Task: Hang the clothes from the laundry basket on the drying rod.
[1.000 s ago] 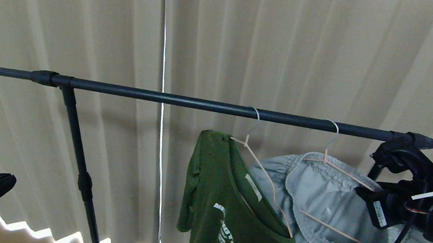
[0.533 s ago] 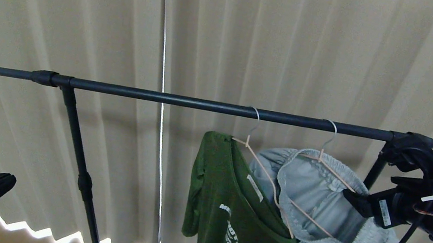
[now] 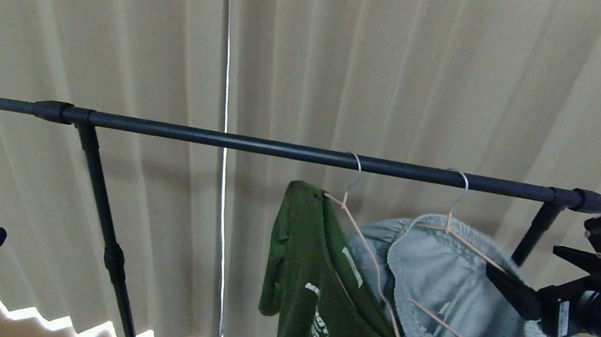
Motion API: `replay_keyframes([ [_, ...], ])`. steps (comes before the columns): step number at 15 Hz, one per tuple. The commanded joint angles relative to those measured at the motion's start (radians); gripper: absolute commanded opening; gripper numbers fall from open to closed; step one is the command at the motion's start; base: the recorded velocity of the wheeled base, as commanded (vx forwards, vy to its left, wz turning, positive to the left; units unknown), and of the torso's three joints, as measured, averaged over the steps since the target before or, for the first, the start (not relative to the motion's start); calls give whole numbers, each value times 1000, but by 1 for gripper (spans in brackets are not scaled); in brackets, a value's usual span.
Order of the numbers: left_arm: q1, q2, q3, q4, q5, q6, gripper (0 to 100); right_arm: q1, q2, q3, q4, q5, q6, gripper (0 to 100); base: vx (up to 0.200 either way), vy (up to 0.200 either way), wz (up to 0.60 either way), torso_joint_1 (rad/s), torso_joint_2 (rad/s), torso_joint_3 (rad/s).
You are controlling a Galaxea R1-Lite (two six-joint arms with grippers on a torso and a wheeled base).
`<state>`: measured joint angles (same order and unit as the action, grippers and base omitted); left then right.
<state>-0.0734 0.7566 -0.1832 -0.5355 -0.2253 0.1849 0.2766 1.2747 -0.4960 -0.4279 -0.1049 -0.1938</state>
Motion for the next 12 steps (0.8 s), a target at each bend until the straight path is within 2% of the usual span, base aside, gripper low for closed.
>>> replay_keyframes([
  [1,89,-63,37,5,0,-8,0,0,-64,48,-6,25,5,100,0,0,0,0,0,0],
  [3,124,-100,56,6,0,-7,0,0,-57,56,-9,36,5,100,0,0,0,0,0,0],
  [5,130,-112,83,8,1,-1,0,0,-58,62,-11,93,7,100,0,0,0,0,0,0],
  [7,132,-120,99,8,3,-2,0,0,-83,65,-11,106,7,100,0,0,0,0,0,0],
  [9,185,-184,131,9,80,-7,0,-5,-222,102,-8,105,5,100,0,0,0,0,0,0],
  [12,210,-306,183,35,90,-8,0,-7,-399,148,8,96,-1,100,0,0,0,0,0,0],
])
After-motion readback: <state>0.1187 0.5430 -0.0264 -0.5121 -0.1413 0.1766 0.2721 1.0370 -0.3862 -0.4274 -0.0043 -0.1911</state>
